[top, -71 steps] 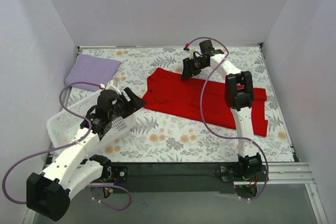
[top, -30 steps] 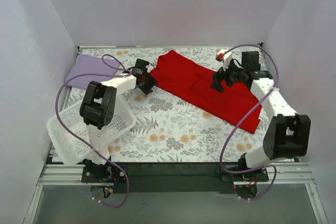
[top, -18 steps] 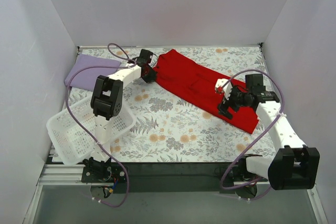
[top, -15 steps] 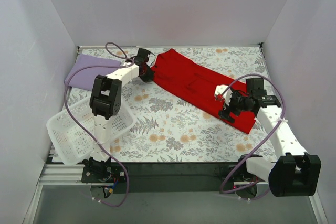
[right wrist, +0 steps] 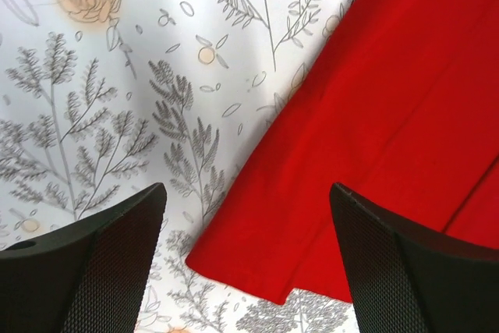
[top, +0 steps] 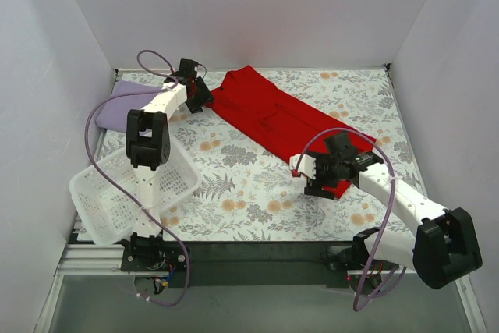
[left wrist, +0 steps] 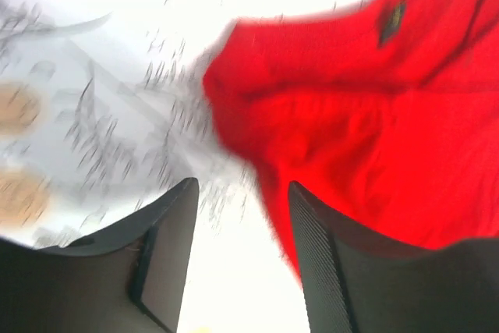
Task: Fold and stack the t-shirts
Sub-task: Fold the tshirt
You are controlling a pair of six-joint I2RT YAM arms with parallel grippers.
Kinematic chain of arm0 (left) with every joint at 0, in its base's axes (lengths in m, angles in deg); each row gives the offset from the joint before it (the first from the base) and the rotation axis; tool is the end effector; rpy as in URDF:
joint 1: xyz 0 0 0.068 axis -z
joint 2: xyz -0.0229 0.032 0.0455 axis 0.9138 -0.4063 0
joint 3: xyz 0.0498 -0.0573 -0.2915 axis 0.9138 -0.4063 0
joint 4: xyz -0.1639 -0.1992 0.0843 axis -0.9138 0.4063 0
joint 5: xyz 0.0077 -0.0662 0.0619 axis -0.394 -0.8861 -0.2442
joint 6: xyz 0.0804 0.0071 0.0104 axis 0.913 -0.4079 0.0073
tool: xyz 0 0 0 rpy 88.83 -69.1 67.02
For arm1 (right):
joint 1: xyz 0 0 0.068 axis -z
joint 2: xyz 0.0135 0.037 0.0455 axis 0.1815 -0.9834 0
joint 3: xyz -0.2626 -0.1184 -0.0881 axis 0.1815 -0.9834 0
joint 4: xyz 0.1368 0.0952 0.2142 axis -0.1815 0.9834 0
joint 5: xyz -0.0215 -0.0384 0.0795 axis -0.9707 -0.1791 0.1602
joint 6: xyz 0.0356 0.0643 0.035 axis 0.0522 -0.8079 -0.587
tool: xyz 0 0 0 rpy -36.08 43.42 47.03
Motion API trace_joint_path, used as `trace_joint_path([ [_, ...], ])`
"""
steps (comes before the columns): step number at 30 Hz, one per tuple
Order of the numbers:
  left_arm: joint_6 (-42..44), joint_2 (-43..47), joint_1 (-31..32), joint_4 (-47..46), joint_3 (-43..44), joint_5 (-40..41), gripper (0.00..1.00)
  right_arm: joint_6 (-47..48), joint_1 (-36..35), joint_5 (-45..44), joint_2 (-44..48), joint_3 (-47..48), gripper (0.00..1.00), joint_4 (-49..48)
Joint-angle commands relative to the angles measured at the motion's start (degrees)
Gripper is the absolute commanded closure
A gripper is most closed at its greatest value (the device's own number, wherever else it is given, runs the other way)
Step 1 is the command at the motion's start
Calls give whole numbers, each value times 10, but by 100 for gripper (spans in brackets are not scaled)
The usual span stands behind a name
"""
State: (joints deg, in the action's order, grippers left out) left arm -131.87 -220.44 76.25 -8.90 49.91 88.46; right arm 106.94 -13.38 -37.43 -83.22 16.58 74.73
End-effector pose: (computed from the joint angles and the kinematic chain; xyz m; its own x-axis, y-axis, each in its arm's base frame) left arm 0.5610 -0.1025 0.1503 -0.3709 -0.9226 -0.1059 -0.7659 0.3683 -0.5270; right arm 0.1988 0.1093 0.2029 0.0497 -0.8900 -0.4532 -0.9462 0.1032 -0.3066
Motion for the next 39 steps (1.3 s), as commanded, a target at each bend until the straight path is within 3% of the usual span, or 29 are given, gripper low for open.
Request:
trace_joint_path([
  [1, 73, 129, 3, -31, -51, -28, 50, -61, -40, -94, -35, -7, 11, -91],
  [6, 107, 289, 3, -131, -182, -37, 46, -101, -58, -193, -91, -4, 16, -138],
  [10, 96, 466, 0, -210, -369, -41, 22, -115, -60, -198, -120, -12, 27, -147],
  [12, 91, 517, -6, -234, -421, -62, 22, -121, -59, -203, -135, -15, 34, -149],
  [13, 87, 562, -9, -239, -471, -78, 22, -123, -60, -202, -139, -18, 44, -148],
  [15, 79, 602, -13, -253, -518, -115, 22, -123, -63, -174, -142, -20, 54, -133],
  [20, 69, 721, -13, -257, -629, -176, 22, -123, -79, -91, -122, -23, 98, -89],
  [25, 55, 784, -13, -256, -683, -253, 22, -138, -125, -10, -100, -15, 99, -41],
  [30, 38, 817, -13, -254, -714, -321, 22, -184, -227, 54, -131, 24, 99, -33],
  [34, 43, 840, -13, -254, -730, -382, 22, -200, -267, 93, -211, 123, 75, -19],
  [39, 59, 858, -12, -240, -727, -404, 22, -168, -271, 147, -241, 225, 57, 66],
])
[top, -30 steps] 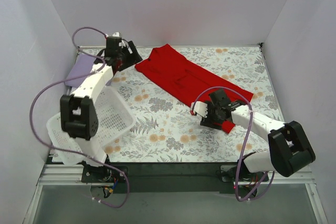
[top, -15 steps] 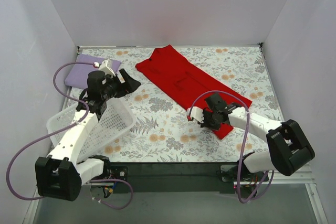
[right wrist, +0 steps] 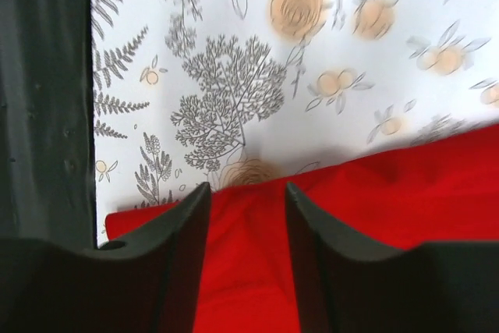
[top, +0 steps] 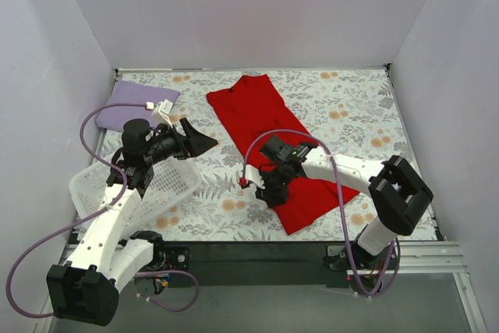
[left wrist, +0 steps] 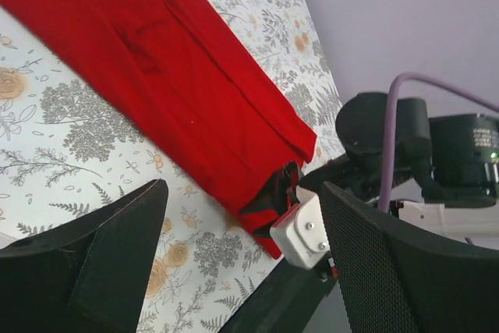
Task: Fold and stack the t-shirts
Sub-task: Fold the tshirt
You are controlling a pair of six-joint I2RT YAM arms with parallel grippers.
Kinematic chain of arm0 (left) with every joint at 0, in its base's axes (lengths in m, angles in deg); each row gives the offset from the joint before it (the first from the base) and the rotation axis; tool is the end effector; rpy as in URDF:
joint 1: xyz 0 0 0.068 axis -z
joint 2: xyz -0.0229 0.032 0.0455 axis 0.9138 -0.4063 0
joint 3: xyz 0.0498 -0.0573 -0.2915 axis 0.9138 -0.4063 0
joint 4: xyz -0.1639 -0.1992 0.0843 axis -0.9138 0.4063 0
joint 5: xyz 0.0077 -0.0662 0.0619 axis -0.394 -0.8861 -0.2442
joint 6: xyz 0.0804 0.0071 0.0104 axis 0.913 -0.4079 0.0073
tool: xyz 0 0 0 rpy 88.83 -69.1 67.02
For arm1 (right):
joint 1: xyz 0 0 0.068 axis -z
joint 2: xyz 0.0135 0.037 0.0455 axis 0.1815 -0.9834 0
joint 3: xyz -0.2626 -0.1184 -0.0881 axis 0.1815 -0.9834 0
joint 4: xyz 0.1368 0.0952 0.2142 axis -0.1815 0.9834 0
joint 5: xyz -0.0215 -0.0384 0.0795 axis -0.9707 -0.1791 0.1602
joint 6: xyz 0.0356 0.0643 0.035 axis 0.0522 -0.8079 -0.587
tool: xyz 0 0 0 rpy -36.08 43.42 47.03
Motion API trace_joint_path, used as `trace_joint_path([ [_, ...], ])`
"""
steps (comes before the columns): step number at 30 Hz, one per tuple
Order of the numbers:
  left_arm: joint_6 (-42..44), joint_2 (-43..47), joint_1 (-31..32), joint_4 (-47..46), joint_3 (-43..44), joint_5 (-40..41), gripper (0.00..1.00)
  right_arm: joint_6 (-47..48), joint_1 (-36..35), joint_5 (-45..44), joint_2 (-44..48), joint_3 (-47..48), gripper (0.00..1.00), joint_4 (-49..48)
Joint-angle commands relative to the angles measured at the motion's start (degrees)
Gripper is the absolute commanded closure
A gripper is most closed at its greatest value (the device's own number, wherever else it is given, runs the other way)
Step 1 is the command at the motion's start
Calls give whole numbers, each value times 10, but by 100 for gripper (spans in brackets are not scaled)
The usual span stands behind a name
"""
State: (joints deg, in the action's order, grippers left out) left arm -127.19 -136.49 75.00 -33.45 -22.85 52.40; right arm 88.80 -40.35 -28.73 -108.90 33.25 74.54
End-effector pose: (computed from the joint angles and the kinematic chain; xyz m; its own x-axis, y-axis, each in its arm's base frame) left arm 0.2165 -0.0773 0.3076 -0.7579 -0.6485 -0.0703 -0.1415 0.2687 -0.9528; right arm 0.1798 0.2675 0.1834 0.0954 -0.8463 -0.5240 -0.9878 -0.1456 0.0553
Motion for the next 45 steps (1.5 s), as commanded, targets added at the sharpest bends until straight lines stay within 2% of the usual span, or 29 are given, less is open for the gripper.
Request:
trace_joint_path([
  [1, 14, 20, 2, 5, 3, -48, 22, 31, 2, 57, 28, 66, 49, 76],
  [4, 26, 9, 18, 2, 3, -60, 22, 65, 40, 60, 96, 66, 33, 100],
  [6, 31, -5, 38, -9, 5, -54, 23, 87, 113, 73, 154, 53, 29, 109],
  [7, 34, -11, 70, -18, 6, -47, 24, 97, 146, 77, 171, 46, 24, 115],
  [8, 39, -17, 93, -21, 10, -37, 24, 131, 218, 79, 189, 39, 22, 118],
  [9, 58, -36, 121, -24, 15, -8, 24, 150, 256, 81, 219, 25, 19, 121],
  [10, 70, -47, 185, -27, 19, 11, 24, 171, 294, 84, 230, 18, 16, 130],
  [11, 79, -59, 219, -28, 24, 35, 24, 223, 363, 93, 240, 15, 15, 141],
  [12, 91, -77, 253, -27, 35, 52, 26, 251, 396, 99, 247, 12, 14, 154],
  [13, 120, -107, 314, -27, 40, 89, 26, 284, 425, 105, 247, 6, 14, 168],
  [14, 132, -127, 345, -27, 44, 108, 27, 313, 483, 110, 245, 3, 14, 192],
  [15, 146, -142, 374, -28, 48, 127, 27, 368, 502, 122, 236, -2, 14, 203],
  [16, 172, -176, 431, -29, 51, 160, 28, 397, 541, 128, 228, -7, 14, 220],
  [17, 185, -193, 460, -36, 53, 177, 28, 429, 586, 134, 216, -7, 15, 259],
  [18, 195, -208, 487, -38, 56, 197, 28, 502, 606, 144, 189, -6, 16, 288],
  [19, 212, -227, 537, -43, 59, 231, 29, 535, 626, 149, 174, -6, 18, 311],
  [20, 218, -256, 561, -55, 61, 252, 29, 568, 657, 153, 161, -8, 18, 331],
  [23, 241, -311, 630, -85, 66, 325, 29, 649, 686, 143, 112, -23, 20, 389],
  [28, 283, -369, 695, -140, 81, 419, 31, 730, 687, 129, 124, -73, 21, 394],
  [33, 323, -409, 720, -185, 92, 479, 31, 850, 687, 102, 160, -140, 23, 392],
  [36, 340, -428, 725, -206, 92, 493, 34, 897, 687, 101, 160, -149, 24, 387],
  [41, 349, -482, 736, -216, 106, 510, 39, 895, 687, 125, 133, -116, 25, 385],
  [45, 351, -515, 754, -215, 110, 571, 46, 888, 687, 125, 122, -106, 26, 383],
])
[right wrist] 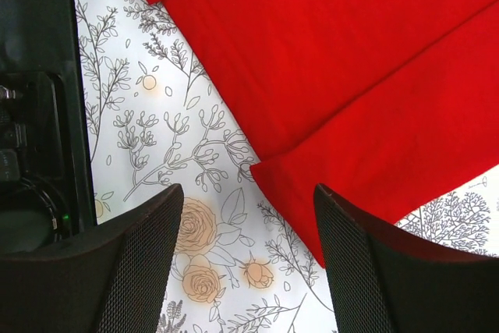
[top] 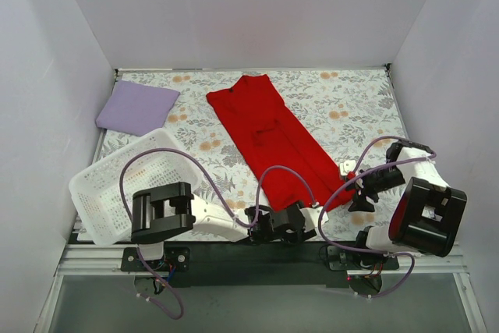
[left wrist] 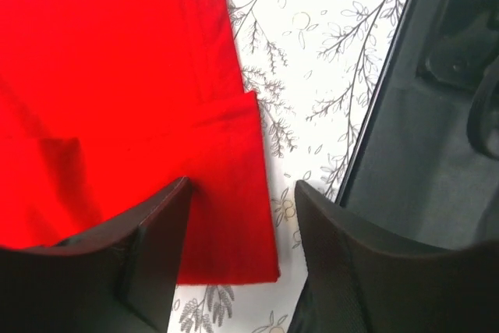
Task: Fold and stack the t-shirts
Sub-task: Fold the tshirt
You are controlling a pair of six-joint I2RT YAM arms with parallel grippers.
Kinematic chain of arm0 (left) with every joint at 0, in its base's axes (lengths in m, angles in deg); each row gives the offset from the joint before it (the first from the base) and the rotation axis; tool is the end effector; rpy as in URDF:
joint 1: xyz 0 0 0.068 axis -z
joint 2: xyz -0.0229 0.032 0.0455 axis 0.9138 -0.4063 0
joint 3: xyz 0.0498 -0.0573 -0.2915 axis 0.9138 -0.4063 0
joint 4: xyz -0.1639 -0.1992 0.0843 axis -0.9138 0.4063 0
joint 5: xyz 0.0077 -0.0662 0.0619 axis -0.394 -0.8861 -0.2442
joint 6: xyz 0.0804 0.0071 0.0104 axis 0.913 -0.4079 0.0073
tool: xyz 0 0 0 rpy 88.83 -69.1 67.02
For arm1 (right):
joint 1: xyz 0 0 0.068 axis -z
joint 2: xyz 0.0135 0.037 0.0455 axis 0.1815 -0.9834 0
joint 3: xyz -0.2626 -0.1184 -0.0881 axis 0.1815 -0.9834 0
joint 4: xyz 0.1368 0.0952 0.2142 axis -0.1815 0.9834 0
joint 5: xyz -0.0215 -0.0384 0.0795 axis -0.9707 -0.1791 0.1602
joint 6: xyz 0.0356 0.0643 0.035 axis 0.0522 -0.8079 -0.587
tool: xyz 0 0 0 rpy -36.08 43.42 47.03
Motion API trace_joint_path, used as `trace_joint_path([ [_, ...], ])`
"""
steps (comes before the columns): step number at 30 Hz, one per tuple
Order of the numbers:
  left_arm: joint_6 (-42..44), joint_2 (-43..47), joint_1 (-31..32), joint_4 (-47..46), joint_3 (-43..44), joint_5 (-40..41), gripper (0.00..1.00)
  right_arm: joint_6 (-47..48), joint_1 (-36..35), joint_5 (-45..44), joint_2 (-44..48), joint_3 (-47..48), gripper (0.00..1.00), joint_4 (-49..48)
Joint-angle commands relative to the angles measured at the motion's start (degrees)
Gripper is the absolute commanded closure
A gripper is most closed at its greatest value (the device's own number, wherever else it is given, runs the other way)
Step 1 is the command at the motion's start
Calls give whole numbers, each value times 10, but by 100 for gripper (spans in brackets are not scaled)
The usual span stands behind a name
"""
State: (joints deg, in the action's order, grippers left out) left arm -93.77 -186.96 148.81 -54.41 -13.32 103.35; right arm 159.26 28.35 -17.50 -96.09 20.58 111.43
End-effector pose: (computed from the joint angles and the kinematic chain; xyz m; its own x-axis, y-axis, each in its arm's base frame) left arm 0.0667 -0.3923 0.1388 -0.6550 0.3277 -0.6809 0.6811 0.6464 -0.3440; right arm 0.1755 -0.0129 0.1817 -0.0225 -0.7776 -0.6283 -0.9992 -0.0037 0.0403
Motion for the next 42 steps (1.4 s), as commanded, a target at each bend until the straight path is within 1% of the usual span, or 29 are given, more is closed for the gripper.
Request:
trace_joint_path([
  [1, 17, -14, 20, -1, 15, 72, 53, 184, 0, 12, -7, 19, 27, 13],
  [4, 12, -29, 24, 7, 14, 108, 68, 188, 0, 5, -3, 12, 27, 4],
  [5, 9, -29, 24, 6, 13, 115, 76, 189, 0, -2, -1, 5, 27, 1],
  [8, 11, -29, 25, 7, 8, 131, 85, 201, 0, -15, 4, -7, 27, -13],
  [9, 14, -29, 26, 7, 7, 136, 93, 207, 0, -23, 7, -15, 27, -17],
  [12, 14, -27, 25, 8, 0, 144, 100, 227, 0, -37, 11, -30, 27, -41],
  [14, 15, -24, 26, 8, -1, 151, 100, 230, 0, -46, 10, -38, 27, -70],
  [17, 12, -16, 26, 8, -5, 134, 100, 231, -5, -54, 7, -54, 27, -115],
  [21, 7, -11, 27, 6, -5, 109, 100, 196, -17, -54, 4, -68, 28, -175],
  [24, 2, -7, 27, -2, -9, 95, 100, 194, -25, -56, -4, -70, 29, -181],
  [28, -2, -3, 27, -17, -15, 85, 100, 192, -42, -67, -2, -88, 33, -205],
  [35, -14, 4, 27, -31, -27, 79, 100, 186, -48, -57, 3, -86, 39, -208],
  [38, -16, 8, 27, -37, -32, 78, 100, 179, -54, -61, -5, -88, 44, -219],
  [39, -17, 9, 27, -38, -36, 78, 100, 172, -56, -65, -8, -93, 48, -225],
  [41, -19, 14, 26, -45, -40, 77, 100, 161, -62, -74, -14, -100, 53, -241],
  [42, -21, 15, 27, -49, -44, 78, 100, 151, -65, -77, -16, -107, 59, -251],
])
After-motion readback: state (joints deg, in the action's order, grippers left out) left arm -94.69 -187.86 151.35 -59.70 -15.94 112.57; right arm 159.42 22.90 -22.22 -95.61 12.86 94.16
